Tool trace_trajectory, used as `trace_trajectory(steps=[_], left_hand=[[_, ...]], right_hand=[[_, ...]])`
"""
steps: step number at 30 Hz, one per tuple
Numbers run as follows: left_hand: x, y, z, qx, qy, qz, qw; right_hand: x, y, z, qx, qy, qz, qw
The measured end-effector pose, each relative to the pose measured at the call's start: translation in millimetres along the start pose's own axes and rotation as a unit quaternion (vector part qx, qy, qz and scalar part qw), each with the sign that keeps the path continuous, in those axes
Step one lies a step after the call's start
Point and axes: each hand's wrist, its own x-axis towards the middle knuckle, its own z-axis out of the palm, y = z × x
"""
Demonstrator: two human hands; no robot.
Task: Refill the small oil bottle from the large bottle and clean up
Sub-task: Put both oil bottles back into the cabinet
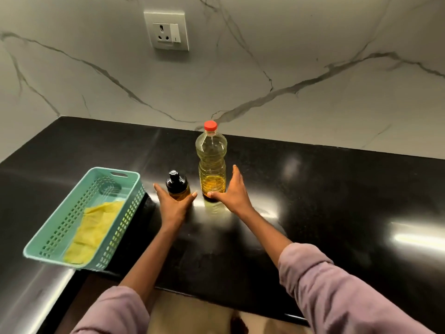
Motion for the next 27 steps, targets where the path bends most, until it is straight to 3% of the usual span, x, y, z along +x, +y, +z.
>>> trace_trajectory(steps=[5,11,18,27], left_hand=[[16.3,-6.5,3.2,0.004,0.014,0.001,1.000],[26.0,-10.0,5.3,0.014,0.015,0.010,1.000],[22.4,-16.8,0.9,0.022,0.040,0.020,0.999],[-11.0,-10.0,-8.1,-0.010,0.016,0.032,0.999]], right_hand=[[25.3,8.5,7.1,0.035,-0.011,-0.009,0.999],[36.3,6.0,15.0,0.087,0.056,-0.071,0.992],[36.3,5.8,13.9,0.059,0.072,-0.102,0.990],[3.2,18.2,-1.9,0.042,0.077,-0.113,0.990]])
